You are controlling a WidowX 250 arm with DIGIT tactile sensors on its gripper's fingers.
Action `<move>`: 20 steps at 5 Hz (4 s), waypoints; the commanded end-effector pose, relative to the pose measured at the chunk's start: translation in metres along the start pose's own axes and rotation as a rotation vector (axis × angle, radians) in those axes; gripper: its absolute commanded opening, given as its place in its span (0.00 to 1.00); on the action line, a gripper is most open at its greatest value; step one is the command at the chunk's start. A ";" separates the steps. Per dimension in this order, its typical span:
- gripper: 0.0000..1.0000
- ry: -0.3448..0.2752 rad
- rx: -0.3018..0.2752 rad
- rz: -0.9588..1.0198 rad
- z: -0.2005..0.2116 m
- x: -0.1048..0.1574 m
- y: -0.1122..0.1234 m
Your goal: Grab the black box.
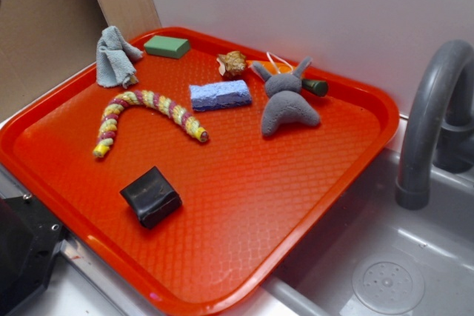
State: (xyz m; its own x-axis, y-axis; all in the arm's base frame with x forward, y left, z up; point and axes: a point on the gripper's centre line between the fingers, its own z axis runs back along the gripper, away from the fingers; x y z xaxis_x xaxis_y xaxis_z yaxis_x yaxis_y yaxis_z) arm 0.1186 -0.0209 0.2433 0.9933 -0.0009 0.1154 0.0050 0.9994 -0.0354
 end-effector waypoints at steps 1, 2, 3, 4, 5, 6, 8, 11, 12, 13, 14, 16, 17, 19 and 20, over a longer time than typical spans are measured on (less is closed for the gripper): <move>1.00 0.000 0.000 0.000 0.000 0.000 0.000; 1.00 0.048 -0.022 0.138 -0.027 0.014 -0.009; 1.00 0.105 -0.043 0.274 -0.046 0.021 -0.023; 1.00 0.106 -0.045 0.451 -0.059 0.018 -0.035; 1.00 0.097 -0.037 0.652 -0.074 0.002 -0.045; 1.00 0.023 -0.058 0.800 -0.086 -0.009 -0.051; 1.00 0.057 -0.082 0.910 -0.105 0.006 -0.053; 1.00 0.075 -0.023 0.939 -0.155 -0.002 -0.057; 1.00 0.077 -0.026 0.947 -0.170 -0.002 -0.057; 1.00 0.073 -0.008 0.986 -0.185 0.012 -0.054; 1.00 0.097 0.010 1.013 -0.198 0.034 -0.055; 1.00 0.143 0.099 1.037 -0.245 0.055 -0.050; 0.92 0.136 0.163 1.043 -0.261 0.042 -0.044; 0.09 0.144 0.119 0.665 -0.227 0.059 0.045; 0.00 0.037 0.059 0.583 -0.180 0.078 0.051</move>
State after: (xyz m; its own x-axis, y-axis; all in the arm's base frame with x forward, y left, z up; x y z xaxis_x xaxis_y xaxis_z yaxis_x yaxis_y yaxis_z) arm 0.2032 0.0203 0.0649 0.8472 0.5311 0.0137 -0.5311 0.8473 -0.0068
